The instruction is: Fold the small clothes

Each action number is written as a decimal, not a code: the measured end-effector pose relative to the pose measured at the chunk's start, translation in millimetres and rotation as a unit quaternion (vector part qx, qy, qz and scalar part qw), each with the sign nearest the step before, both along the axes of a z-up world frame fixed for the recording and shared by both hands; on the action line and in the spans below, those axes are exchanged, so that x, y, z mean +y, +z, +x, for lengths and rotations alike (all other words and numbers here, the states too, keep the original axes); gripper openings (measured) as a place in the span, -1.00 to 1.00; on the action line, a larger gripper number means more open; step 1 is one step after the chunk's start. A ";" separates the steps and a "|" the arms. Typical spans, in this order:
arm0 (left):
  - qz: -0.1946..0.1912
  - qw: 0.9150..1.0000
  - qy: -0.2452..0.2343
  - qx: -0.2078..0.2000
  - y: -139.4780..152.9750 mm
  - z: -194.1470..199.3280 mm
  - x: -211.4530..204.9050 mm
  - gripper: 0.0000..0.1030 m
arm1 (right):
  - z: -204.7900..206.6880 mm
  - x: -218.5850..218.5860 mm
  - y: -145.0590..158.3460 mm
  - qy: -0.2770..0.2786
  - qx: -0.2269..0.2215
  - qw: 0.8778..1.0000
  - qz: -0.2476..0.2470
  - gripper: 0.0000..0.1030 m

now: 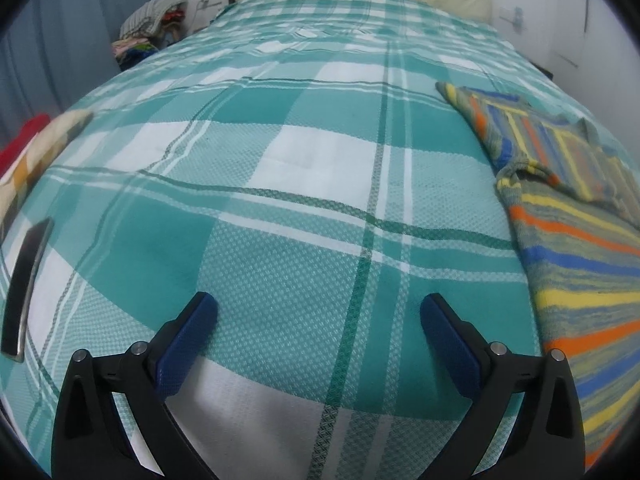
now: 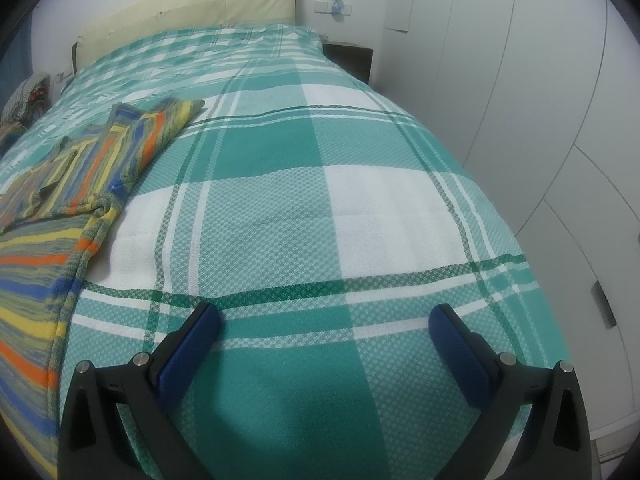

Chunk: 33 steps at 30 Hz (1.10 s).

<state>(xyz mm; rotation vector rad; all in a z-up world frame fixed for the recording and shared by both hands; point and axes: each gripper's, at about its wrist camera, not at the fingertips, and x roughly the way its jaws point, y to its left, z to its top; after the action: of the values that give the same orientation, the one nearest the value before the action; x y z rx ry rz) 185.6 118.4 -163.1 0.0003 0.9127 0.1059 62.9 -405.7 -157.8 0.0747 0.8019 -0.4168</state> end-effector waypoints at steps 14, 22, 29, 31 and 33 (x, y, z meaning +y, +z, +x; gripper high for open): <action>0.007 1.000 0.002 0.003 -1.6 -1.7 0.3 0.99 | -0.9 -0.9 0.5 -0.001 -0.001 1.000 0.003 1.00; 0.008 1.000 0.001 0.003 -1.4 -2.0 0.8 0.99 | -0.9 -0.4 0.4 -0.001 -0.001 1.000 0.002 1.00; 0.008 1.000 0.001 0.003 -1.3 -2.2 0.7 0.99 | -0.8 -0.4 0.4 -0.001 -0.001 1.000 0.002 0.99; 0.009 1.000 0.001 0.003 -1.3 -2.2 0.8 0.99 | -0.9 -0.3 0.4 -0.001 -0.001 1.000 0.002 1.00; 0.009 1.000 0.001 0.003 -1.3 -2.3 0.8 0.99 | -1.1 -0.2 0.5 -0.001 -0.001 1.000 0.002 1.00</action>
<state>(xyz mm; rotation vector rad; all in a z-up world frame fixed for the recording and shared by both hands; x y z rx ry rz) 183.2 119.2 -164.3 0.0155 0.9176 0.1162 61.8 -405.9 -157.3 0.0798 0.8009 -0.4173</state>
